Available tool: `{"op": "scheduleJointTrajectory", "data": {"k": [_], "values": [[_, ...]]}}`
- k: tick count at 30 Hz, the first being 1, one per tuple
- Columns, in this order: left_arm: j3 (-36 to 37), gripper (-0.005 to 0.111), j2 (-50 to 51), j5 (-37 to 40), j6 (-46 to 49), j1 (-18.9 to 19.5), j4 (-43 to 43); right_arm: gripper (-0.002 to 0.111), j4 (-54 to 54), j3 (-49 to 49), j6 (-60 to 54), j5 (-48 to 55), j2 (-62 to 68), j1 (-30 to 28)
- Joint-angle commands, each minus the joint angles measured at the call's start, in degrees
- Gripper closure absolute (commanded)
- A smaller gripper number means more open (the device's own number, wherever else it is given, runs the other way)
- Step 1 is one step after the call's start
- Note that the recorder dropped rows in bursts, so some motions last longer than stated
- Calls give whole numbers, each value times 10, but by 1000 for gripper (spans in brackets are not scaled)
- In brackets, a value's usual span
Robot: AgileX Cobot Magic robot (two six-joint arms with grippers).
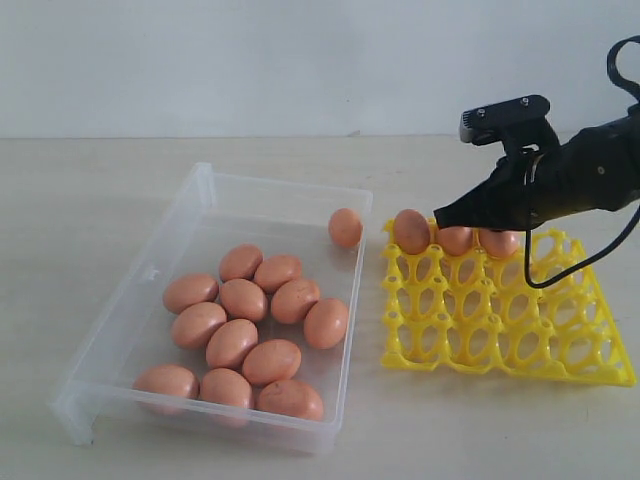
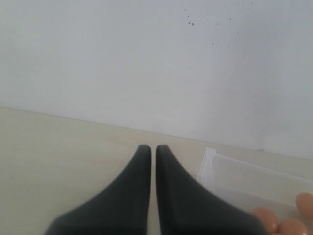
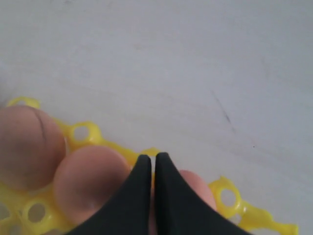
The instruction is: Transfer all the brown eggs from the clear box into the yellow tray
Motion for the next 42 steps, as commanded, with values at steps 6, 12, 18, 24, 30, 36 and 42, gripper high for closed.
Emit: {"op": "scheduleJointTrajectory", "data": {"k": [6,12,18,24,30,36,42], "values": [[-2,103,2,-1,-1,-2,0,108,-3,-3,-5,4,36,1],[-2,103,2,-1,-1,-2,0,108,-2,-3,-4,-35,14,1],[-2,103,2,-1,-1,-2,0,108,-3,-3,-24,2,-32,1],[-2,103,2,-1,-1,-2,0,108,-17,-3,-36,98,-49,1],[-2,103,2,-1,-1,-2,0,108,-24,-3,-29,118,-49,1],[-2,103,2,-1,-1,-2,0,108,-32,-3,-19,114,-42,1],[-2,103,2,-1,-1,-2,0,108,-39,-3,-19,79,13,1]]}}
